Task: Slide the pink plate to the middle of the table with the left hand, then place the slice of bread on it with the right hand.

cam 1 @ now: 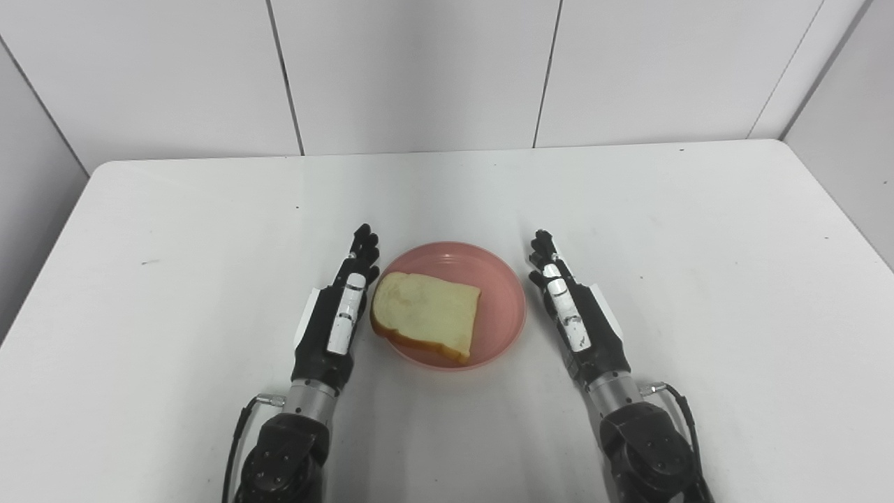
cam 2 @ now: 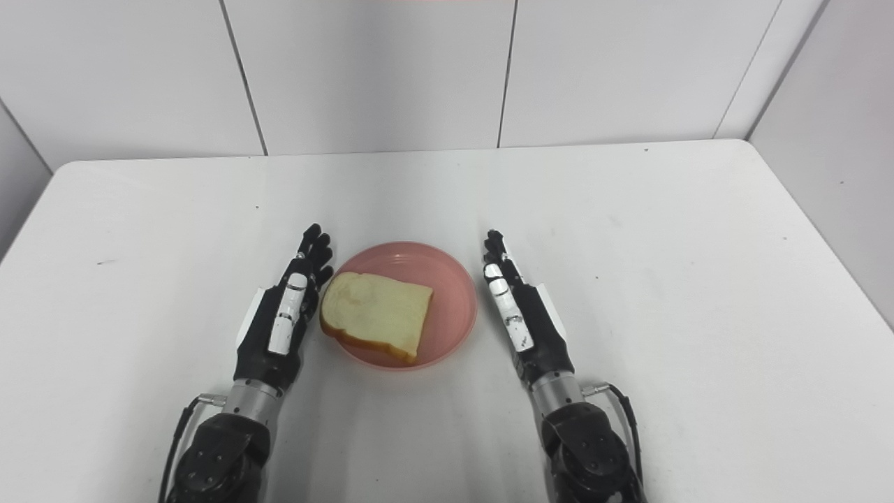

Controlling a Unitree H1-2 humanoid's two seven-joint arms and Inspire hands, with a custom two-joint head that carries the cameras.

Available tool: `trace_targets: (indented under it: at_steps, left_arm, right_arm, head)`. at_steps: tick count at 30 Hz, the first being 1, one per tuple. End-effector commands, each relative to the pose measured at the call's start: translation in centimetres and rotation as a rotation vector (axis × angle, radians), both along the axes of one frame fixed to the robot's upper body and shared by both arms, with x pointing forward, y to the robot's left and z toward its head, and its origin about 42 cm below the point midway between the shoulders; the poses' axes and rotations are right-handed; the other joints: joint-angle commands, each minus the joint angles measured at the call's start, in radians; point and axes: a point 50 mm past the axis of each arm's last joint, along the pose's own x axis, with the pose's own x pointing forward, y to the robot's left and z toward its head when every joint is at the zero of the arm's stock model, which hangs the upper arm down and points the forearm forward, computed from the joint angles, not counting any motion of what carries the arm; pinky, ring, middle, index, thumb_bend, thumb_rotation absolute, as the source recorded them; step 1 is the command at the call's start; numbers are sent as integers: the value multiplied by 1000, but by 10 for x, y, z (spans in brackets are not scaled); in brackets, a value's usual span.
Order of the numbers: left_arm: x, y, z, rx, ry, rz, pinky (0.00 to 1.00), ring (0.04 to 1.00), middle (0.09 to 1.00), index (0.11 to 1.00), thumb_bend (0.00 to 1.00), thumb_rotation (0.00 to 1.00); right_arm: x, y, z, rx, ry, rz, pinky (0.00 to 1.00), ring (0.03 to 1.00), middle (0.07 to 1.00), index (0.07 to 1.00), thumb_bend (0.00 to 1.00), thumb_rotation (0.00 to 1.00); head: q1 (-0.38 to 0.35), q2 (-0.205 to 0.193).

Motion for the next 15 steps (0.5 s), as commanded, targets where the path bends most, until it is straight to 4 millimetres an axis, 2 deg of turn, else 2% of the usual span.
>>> trace_targets:
  at_steps: [1, 4, 9, 15]
  left_arm:
    - [-21, 9, -33, 14, 115, 15, 989, 998, 1000, 1000, 527, 1000]
    - [-21, 11, -30, 21, 108, 9, 993, 1000, 1000, 1000, 502, 1000]
    - [-22, 13, -26, 23, 95, 8, 994, 999, 1000, 1000, 522, 1000]
    - [-25, 12, -23, 11, 87, 42, 971, 989, 1000, 1000, 462, 1000]
  right_arm:
    - [-11, -11, -18, -23, 51, -38, 991, 1000, 1000, 1000, 266, 1000]
    - [-10, -14, -20, -24, 41, -44, 1000, 1000, 1000, 1000, 268, 1000]
    - [-10, -13, -19, -37, 33, -46, 998, 1000, 1000, 1000, 274, 1000]
    - [-11, -11, -18, -25, 39, -43, 993, 1000, 1000, 1000, 255, 1000]
  head:
    - [0, -1]
    - [-1, 1]
    - [-5, 11]
    - [-11, 16]
